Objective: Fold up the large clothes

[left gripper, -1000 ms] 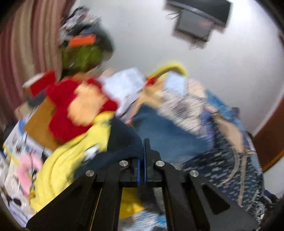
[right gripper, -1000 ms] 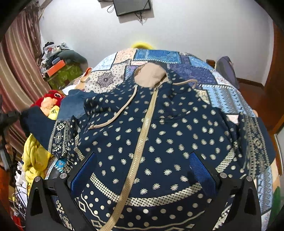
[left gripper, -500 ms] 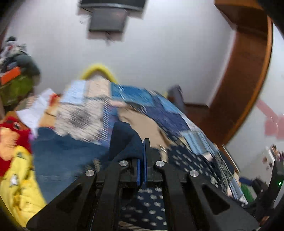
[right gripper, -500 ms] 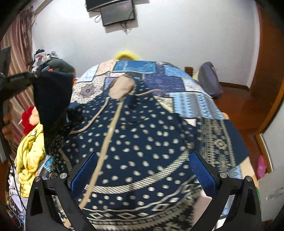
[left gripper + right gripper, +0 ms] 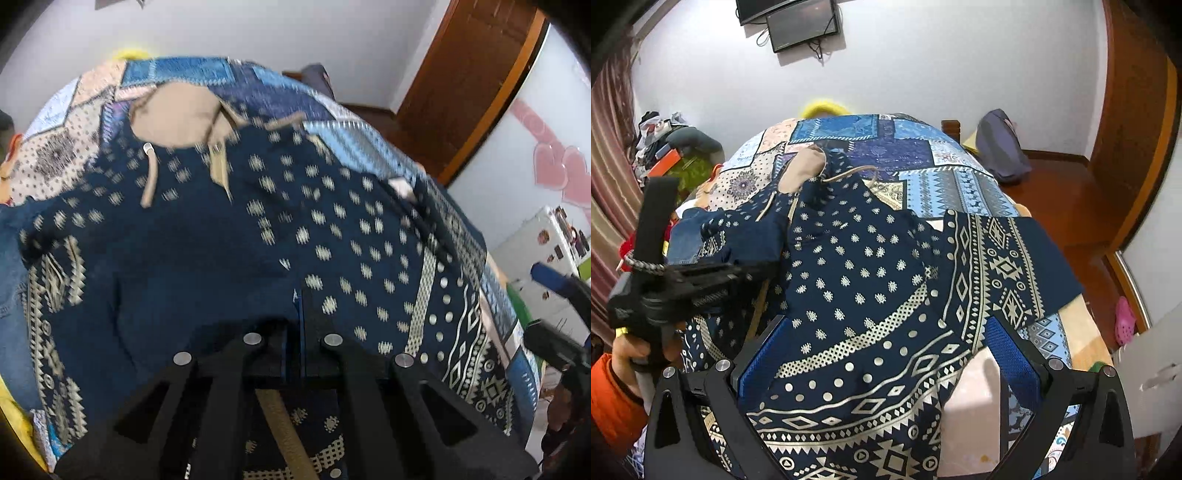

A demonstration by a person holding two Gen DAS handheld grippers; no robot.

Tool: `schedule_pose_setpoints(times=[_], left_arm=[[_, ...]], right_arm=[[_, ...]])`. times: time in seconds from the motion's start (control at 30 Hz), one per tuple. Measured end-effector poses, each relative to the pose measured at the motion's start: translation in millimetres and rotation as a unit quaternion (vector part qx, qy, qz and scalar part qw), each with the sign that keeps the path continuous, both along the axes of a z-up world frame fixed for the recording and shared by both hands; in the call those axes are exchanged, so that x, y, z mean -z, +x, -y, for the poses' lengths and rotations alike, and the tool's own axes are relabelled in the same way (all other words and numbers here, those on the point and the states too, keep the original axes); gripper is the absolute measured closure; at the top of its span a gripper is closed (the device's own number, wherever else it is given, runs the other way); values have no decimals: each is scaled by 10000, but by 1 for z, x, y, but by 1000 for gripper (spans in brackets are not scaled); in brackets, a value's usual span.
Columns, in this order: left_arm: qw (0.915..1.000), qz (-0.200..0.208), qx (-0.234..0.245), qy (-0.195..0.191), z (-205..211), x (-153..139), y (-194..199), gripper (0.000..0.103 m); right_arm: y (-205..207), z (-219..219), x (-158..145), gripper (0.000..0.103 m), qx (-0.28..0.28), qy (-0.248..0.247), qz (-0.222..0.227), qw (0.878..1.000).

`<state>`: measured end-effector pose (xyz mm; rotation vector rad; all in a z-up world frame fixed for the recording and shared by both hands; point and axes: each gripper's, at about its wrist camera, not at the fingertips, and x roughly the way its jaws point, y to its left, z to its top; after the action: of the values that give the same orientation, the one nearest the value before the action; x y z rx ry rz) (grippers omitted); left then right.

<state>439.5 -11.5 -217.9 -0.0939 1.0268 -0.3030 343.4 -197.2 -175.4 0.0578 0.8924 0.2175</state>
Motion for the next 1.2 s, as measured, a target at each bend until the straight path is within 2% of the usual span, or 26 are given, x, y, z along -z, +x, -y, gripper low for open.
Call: schedule_pose_setpoints(times=[0.1, 0.23, 0.27, 0.4, 0.47, 0.6, 0.73, 0.93, 1.2], left_arm=[[9999, -124, 75, 26, 0, 6, -7, 95], [9996, -217, 176, 41, -1, 5, -24, 73], [9996, -158, 192, 106, -3, 1, -30, 68], [9990, 231, 278, 248, -19, -25, -59, 60], [9981, 472, 136, 365, -36, -41, -71, 46], [9930, 903, -424, 639, -87, -71, -93, 40], [9864, 1029, -945, 863, -141, -80, -106, 34], [9809, 803, -1487, 964, -204, -57, -122, 34], [9812, 488, -1579, 994, -229, -18, -122, 34]], right_arm=[[-3, -2, -1, 0, -18, -69, 1, 10000], [-6, -8, -5, 0, -77, -137, 33, 9999], [-6, -10, -7, 0, -96, -142, 43, 9998], [-10, -28, -16, 0, -274, -207, 142, 9993], [-11, -38, -19, 0, -380, -252, 201, 9988], [-11, -67, -26, 0, -624, -212, 274, 9974], [-10, -109, -27, 0, -1014, -237, 296, 9941], [-3, -182, -8, 0, -1695, -554, 166, 9838], [21, -256, 46, 0, -2229, -1128, -115, 9682]])
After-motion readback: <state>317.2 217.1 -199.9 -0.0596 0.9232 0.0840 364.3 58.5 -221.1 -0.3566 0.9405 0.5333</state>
